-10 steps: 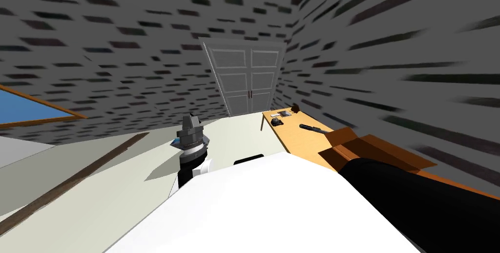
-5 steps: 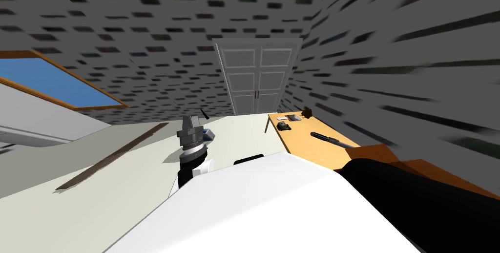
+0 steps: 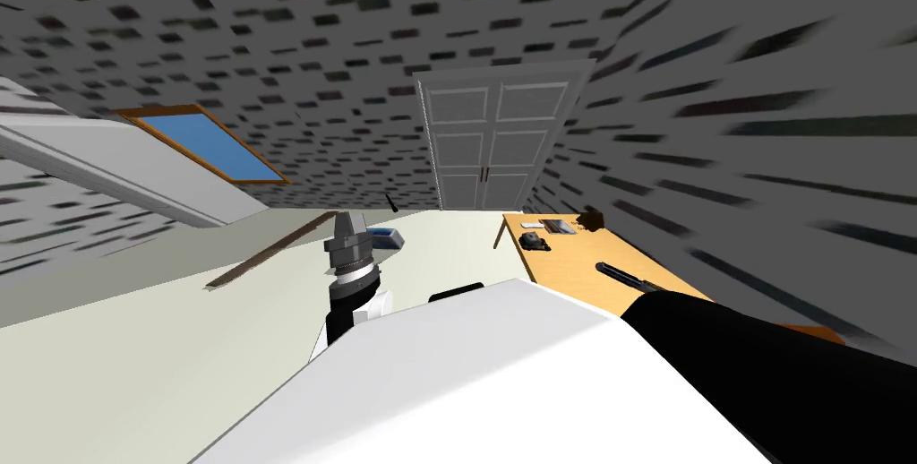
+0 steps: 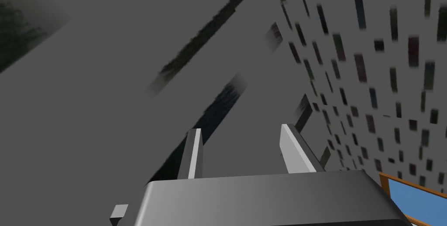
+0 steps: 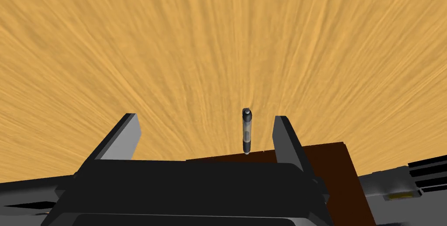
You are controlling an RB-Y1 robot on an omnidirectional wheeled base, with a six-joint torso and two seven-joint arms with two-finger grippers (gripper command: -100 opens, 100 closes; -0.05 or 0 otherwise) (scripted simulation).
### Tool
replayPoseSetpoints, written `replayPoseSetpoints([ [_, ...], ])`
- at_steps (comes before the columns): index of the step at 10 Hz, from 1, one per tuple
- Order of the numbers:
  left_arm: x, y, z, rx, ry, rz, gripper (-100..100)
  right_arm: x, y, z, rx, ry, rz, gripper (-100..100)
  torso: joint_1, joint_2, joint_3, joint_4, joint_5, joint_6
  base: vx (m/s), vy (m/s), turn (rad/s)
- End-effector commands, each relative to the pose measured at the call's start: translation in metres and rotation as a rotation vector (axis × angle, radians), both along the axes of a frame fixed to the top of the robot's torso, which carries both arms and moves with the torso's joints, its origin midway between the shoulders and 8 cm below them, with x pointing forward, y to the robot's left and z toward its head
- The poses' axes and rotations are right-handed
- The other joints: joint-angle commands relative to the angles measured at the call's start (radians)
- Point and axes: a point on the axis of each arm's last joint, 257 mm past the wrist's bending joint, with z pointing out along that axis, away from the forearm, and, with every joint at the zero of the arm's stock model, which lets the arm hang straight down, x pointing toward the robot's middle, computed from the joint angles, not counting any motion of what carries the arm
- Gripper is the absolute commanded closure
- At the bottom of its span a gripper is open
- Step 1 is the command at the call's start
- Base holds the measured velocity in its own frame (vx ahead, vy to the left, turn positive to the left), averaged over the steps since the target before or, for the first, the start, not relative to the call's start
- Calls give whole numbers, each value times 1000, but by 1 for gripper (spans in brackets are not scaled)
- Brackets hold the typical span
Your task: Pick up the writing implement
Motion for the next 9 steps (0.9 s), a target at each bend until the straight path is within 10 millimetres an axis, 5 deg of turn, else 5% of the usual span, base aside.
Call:
replayPoseSetpoints([
  [1,0,0,0,0,0,0,0,-14,5,-2,9,29,-18,-100,0,0,0,0,0,0,41,-75,75],
  [6,0,0,0,0,0,0,0,-73,24,-2,53,156,-74,-100,1,2,1,0,0,0,7,-77,260],
  [8,0,0,0,0,0,0,0,-75,24,-1,53,157,-73,-100,-2,4,2,1,-1,1,-28,-83,115],
  [9,0,0,0,0,0,0,0,-76,23,-1,52,158,-74,0,1,3,2,1,0,1,-3,-11,-2],
])
